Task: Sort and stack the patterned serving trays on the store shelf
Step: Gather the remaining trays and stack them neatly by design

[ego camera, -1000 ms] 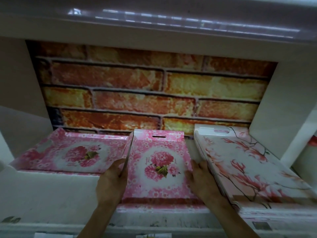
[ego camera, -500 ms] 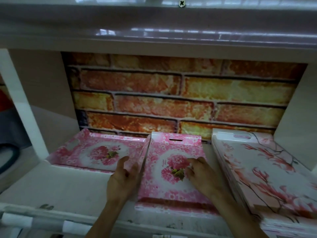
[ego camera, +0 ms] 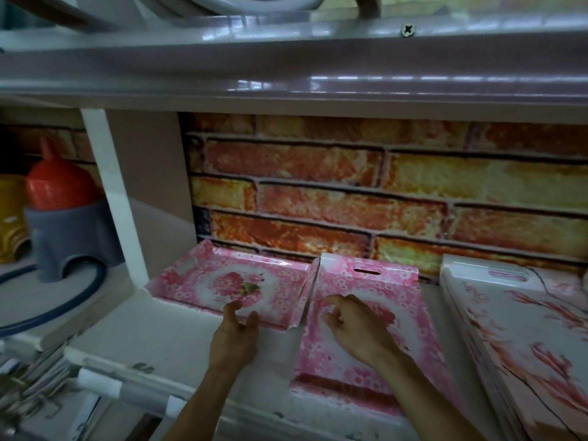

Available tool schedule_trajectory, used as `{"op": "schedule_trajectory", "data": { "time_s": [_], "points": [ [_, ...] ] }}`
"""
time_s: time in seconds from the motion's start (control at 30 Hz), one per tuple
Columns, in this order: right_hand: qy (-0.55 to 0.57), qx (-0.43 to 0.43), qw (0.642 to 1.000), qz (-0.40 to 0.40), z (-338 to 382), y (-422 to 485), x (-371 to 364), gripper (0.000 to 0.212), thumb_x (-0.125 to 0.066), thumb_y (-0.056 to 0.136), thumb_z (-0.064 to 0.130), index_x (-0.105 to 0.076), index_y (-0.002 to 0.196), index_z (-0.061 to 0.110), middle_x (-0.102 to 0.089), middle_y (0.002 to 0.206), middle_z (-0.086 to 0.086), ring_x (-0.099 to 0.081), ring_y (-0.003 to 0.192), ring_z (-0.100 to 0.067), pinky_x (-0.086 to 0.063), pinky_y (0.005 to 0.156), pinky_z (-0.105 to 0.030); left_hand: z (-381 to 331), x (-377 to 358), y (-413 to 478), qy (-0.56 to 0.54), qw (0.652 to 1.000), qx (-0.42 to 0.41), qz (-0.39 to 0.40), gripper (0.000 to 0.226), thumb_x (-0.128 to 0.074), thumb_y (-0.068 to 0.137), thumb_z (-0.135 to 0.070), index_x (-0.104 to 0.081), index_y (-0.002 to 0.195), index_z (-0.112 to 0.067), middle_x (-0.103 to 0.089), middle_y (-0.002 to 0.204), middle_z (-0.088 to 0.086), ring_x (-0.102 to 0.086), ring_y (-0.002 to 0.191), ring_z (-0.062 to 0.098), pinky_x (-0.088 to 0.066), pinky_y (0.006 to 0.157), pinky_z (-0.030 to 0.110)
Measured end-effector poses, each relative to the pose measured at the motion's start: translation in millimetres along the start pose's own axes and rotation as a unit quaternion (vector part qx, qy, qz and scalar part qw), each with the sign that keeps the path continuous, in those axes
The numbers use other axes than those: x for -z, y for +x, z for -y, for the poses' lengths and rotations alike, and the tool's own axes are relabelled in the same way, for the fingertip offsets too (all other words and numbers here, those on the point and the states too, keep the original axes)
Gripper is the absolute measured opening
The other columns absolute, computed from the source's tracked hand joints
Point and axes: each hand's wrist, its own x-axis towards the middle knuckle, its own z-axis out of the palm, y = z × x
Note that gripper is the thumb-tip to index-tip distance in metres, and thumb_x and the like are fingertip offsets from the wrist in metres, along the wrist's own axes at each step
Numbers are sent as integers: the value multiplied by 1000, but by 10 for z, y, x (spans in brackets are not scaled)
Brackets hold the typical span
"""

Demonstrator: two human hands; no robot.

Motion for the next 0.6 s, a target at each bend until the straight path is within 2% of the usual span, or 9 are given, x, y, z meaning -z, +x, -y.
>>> {"op": "schedule_trajectory", "data": {
  "time_s": [0.1,0.2,0.23,0.3,0.33,0.4,0.47,0.53,0.6],
  "points": [
    [49,22,998,19,174,76,-67,36,-45,99,30,-54,135,26,-63,123,1,-64,104,-16,-51,83,-25,-38,44,-33,-51,999,11,17,32,-54,95,-33,-43,123,-24,-69,69,11,-67,56,26,-52,57,28],
    [116,14,991,58,314,153,-165,35,-47,100,27,-54,134,26,-64,102,11,-63,83,-7,-47,69,-16,-28,65,-14,-91,995,20,36,32,-56,94,-28,-44,124,-23,-69,71,10,-64,49,19,-49,45,23],
    [121,9,991,63,338,177,-209,35,-47,99,27,-56,133,25,-65,102,12,-61,80,-6,-46,70,-16,-23,73,3,-109,993,27,45,33,-56,94,-27,-44,125,-22,-69,72,11,-63,48,19,-49,46,24],
    [111,-6,992,56,393,209,-269,31,-49,97,25,-63,125,23,-69,114,6,-65,92,-11,-47,79,-19,-40,92,21,-151,985,49,67,34,-57,94,-24,-45,125,-21,-68,76,14,-63,51,23,-54,51,30],
    [102,-11,993,53,406,218,-305,26,-50,95,22,-68,114,24,-70,111,5,-66,96,-13,-48,81,-22,-45,96,23,-169,981,57,76,33,-57,94,-22,-45,125,-20,-66,77,16,-62,54,24,-55,53,31],
    [80,-16,995,56,407,238,-365,22,-50,91,16,-67,80,24,-67,82,7,-64,82,-11,-50,76,-25,-68,93,15,-199,974,66,86,30,-56,95,-17,-45,123,-19,-63,78,18,-60,56,25,-54,52,30],
    [82,-24,994,66,432,248,-382,27,-49,87,12,-55,62,20,-54,60,7,-60,65,-13,-52,69,-30,-78,81,9,-224,968,75,88,30,-55,96,-14,-45,124,-17,-61,76,19,-58,55,25,-53,49,29],
    [125,-21,989,80,472,244,-383,25,-49,85,13,-55,61,12,-54,56,1,-64,62,-20,-54,66,-35,-70,74,8,-239,965,78,77,34,-55,96,-15,-41,127,-18,-63,76,21,-60,55,26,-54,50,31],
    [170,-15,982,82,553,211,-389,23,-49,86,14,-64,70,6,-60,60,-3,-66,61,-18,-54,64,-34,-57,76,5,-245,965,78,55,44,-54,96,-17,-31,133,-24,-67,86,24,-66,61,31,-57,54,35]
  ]
}}
